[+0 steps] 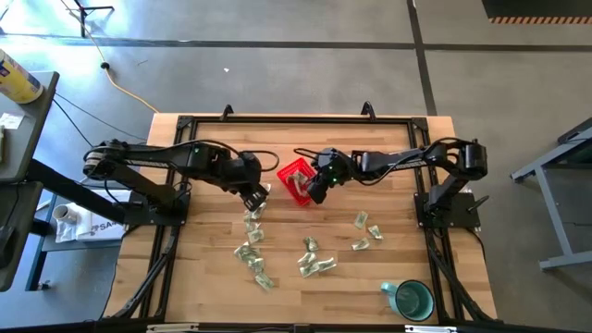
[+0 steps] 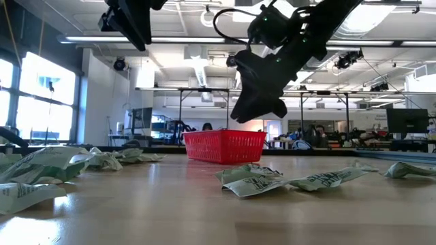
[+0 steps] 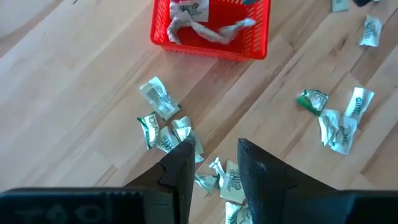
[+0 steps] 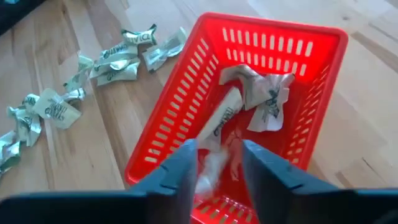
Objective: Pick and place Stevia / Truvia into bins
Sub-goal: Put the stevia packet into the red basket
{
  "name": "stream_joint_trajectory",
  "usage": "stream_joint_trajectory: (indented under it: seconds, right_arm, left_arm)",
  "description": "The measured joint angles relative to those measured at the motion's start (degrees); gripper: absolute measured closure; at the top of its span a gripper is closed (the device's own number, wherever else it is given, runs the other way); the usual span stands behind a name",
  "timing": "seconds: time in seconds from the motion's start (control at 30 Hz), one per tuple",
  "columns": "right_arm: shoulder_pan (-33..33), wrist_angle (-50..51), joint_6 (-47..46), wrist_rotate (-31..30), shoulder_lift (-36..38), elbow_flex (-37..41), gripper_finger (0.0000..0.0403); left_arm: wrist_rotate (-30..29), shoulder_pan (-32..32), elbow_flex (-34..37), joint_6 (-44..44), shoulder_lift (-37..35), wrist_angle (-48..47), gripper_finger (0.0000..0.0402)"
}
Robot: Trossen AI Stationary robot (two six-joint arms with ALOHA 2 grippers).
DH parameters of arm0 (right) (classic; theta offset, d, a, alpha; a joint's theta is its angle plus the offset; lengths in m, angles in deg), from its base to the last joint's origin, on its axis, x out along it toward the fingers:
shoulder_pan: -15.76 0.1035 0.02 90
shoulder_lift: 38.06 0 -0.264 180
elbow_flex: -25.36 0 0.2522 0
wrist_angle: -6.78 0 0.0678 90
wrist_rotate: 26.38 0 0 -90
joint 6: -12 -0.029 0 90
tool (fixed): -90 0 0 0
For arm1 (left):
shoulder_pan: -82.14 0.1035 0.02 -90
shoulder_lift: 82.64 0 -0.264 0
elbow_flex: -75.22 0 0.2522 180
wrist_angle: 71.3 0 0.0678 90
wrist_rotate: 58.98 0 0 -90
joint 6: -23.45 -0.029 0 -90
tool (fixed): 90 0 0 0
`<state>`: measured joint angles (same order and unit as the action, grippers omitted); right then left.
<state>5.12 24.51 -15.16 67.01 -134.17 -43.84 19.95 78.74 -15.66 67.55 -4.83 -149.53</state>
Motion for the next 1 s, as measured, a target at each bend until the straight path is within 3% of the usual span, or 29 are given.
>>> stream_joint_trajectory:
  seconds: [0.17, 0.33, 0.47, 0.63, 1.0]
  right_arm:
    - [1.08, 3.62, -1.37, -0.34, 1.35, 0.0, 0.0205]
    - [4.5, 21.72, 0.71, -7.23, 7.42, 0.0, 0.0174]
    - [7.8, 37.95, 0.96, -12.85, 13.1, 0.0, 0.0175]
    - [10.89, 50.63, -1.29, -14.24, 18.09, 0.02, 0.0194]
    - [13.44, 48.15, -8.86, -16.98, 18.96, 0.04, 0.0212]
  left_arm:
    - [-0.63, 0.0, 0.0, -1.44, 0.01, 0.06, 0.0247]
    - [-1.88, 0.13, 0.0, -5.79, 0.04, 3.51, 0.0247]
    - [3.02, 2.75, 0.0, -11.71, 0.05, 9.83, 0.0247]
    - [7.95, 6.82, 0.0, -14.06, 0.05, 15.07, 0.0247]
    - [8.7, 8.26, 0.0, -15.1, 0.07, 14.64, 0.0247]
